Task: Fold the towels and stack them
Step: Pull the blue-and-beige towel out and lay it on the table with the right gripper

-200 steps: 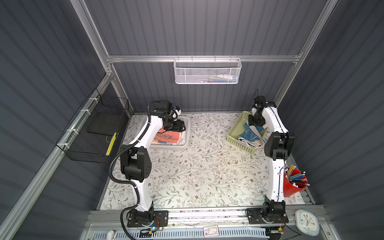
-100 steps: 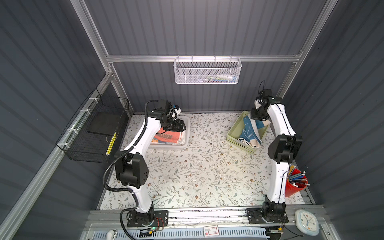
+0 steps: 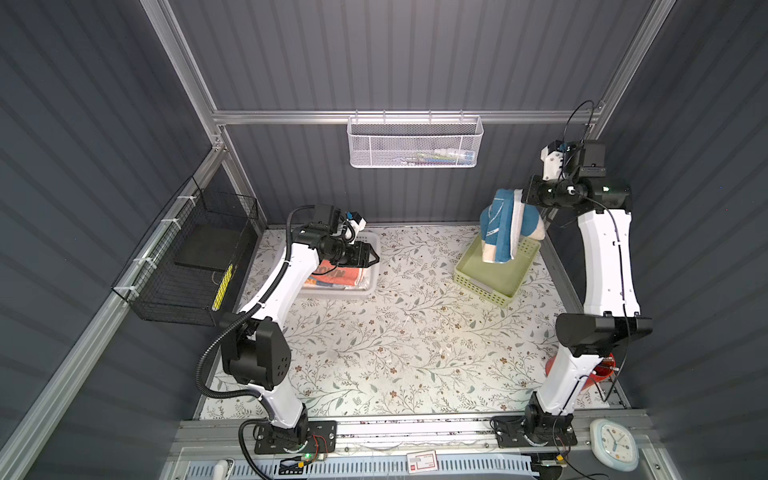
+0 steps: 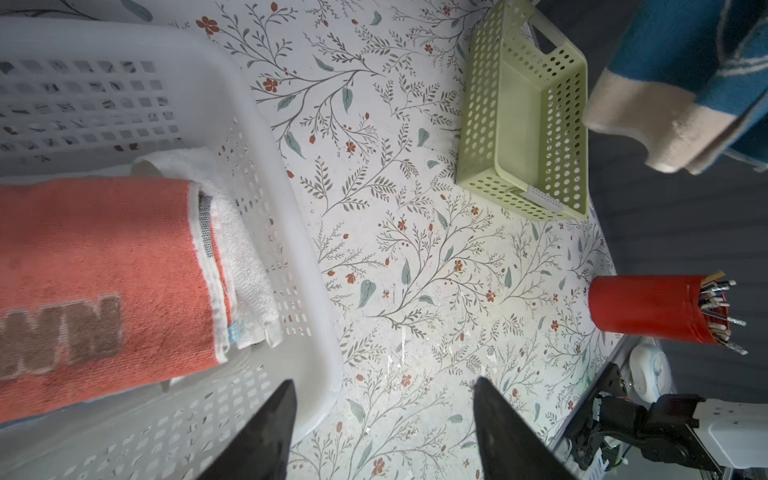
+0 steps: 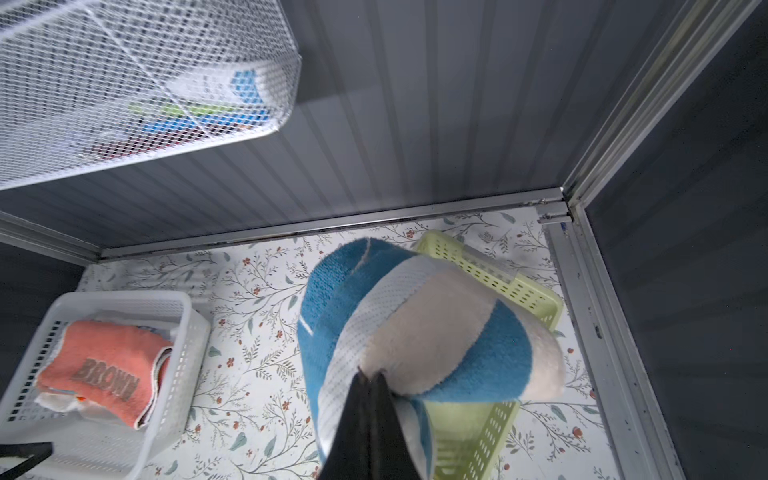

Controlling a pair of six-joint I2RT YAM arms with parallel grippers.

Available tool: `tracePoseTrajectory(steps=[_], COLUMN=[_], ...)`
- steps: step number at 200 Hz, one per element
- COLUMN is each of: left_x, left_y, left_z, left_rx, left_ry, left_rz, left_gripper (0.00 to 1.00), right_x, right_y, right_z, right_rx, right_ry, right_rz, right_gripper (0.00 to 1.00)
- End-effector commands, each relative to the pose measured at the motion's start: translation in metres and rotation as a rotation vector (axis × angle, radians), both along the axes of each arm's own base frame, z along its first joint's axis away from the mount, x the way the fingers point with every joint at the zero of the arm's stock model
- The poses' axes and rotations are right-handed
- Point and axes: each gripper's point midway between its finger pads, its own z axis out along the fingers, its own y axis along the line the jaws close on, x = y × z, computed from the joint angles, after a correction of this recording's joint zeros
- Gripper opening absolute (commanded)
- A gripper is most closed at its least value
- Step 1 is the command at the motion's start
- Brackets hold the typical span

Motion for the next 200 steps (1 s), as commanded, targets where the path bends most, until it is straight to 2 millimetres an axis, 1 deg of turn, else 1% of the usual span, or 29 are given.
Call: tracePoseTrajectory(steps=[1, 24, 35, 70, 83, 95, 104, 106, 112, 117, 119, 123, 129, 130, 137, 140, 144, 146, 159, 164, 174, 185, 200], left_x=[-0.007, -0.010, -0.012, -0.017, -0.020, -0.023, -0.026, -0.026, -0.029, -0.032, -0.033, -0.035, -0.038, -0.039, -0.042, -0.044, -0.044, -0.049, -0.055, -0.058, -0.062, -0.067, -0.075], left_y=[-0.009, -0.013, -0.015, -0.022, -0.024, -0.025, -0.027, -0.028, -0.029, -0.032, -0.034, -0.035, -0.039, -0.039, -0.043, -0.045, -0.048, -0.048, -0.054, -0.058, -0.065, -0.074, -0.086], left_z=[0.014, 0.016, 0.016, 0.016, 0.015, 0.011, 0.006, 0.005, 0.001, -0.003, -0.004, -0.006, -0.011, -0.012, -0.016, -0.018, -0.017, -0.027, -0.039, -0.042, -0.050, -0.059, -0.071], left_rx=[-0.070, -0.101, -0.111, -0.135, -0.131, -0.119, -0.108, -0.104, -0.092, -0.082, -0.080, -0.070, -0.059, -0.058, -0.050, -0.048, -0.051, -0.044, -0.045, -0.049, -0.048, -0.039, -0.011], left_ry=[-0.019, -0.019, -0.019, -0.017, -0.016, -0.015, -0.006, -0.004, 0.001, 0.007, 0.010, 0.012, 0.022, 0.024, 0.031, 0.033, 0.030, 0.053, 0.075, 0.081, 0.093, 0.114, 0.138], left_rz=[-0.023, -0.028, -0.030, -0.031, -0.034, -0.034, -0.034, -0.032, -0.032, -0.034, -0.036, -0.033, -0.034, -0.034, -0.032, -0.031, -0.027, -0.025, -0.015, -0.016, -0.021, -0.040, -0.075], left_gripper=[0.67, 0.67, 0.67, 0.66, 0.66, 0.66, 0.66, 0.66, 0.67, 0.67, 0.67, 0.68, 0.68, 0.68, 0.69, 0.69, 0.69, 0.69, 0.69, 0.69, 0.69, 0.69, 0.70], right_x=[-0.007, -0.016, -0.022, -0.050, -0.061, -0.068, -0.074, -0.076, -0.081, -0.085, -0.087, -0.091, -0.097, -0.097, -0.105, -0.108, -0.112, -0.115, -0.127, -0.130, -0.136, -0.141, -0.141], right_y=[0.017, 0.026, 0.031, 0.069, 0.084, 0.088, 0.087, 0.086, 0.085, 0.084, 0.083, 0.081, 0.079, 0.079, 0.075, 0.073, 0.070, 0.069, 0.063, 0.062, 0.061, 0.059, 0.057], right_z=[0.004, -0.008, -0.009, -0.014, -0.022, -0.034, -0.047, -0.051, -0.062, -0.071, -0.078, -0.089, -0.104, -0.104, -0.126, -0.133, -0.142, -0.147, -0.177, -0.185, -0.209, -0.230, -0.251], right_rx=[0.064, 0.053, 0.057, 0.031, 0.018, 0.000, 0.004, 0.007, 0.017, 0.023, 0.024, 0.023, 0.019, 0.019, 0.009, 0.007, 0.002, -0.001, -0.013, -0.014, -0.016, -0.025, -0.040], right_ry=[0.006, 0.052, 0.068, 0.107, 0.122, 0.140, 0.174, 0.186, 0.217, 0.241, 0.257, 0.281, 0.310, 0.307, 0.351, 0.361, 0.380, 0.389, 0.453, 0.469, 0.519, 0.558, 0.586], right_rz=[0.045, 0.074, 0.085, 0.170, 0.202, 0.199, 0.174, 0.169, 0.153, 0.134, 0.127, 0.112, 0.098, 0.097, 0.077, 0.066, 0.050, 0.042, 0.010, 0.003, -0.006, -0.017, -0.033], right_gripper=[0.00, 0.00, 0.00, 0.00, 0.00, 0.00, 0.00, 0.02, 0.12, 0.24, 0.29, 0.36, 0.41, 0.42, 0.47, 0.49, 0.52, 0.53, 0.57, 0.58, 0.61, 0.63, 0.63])
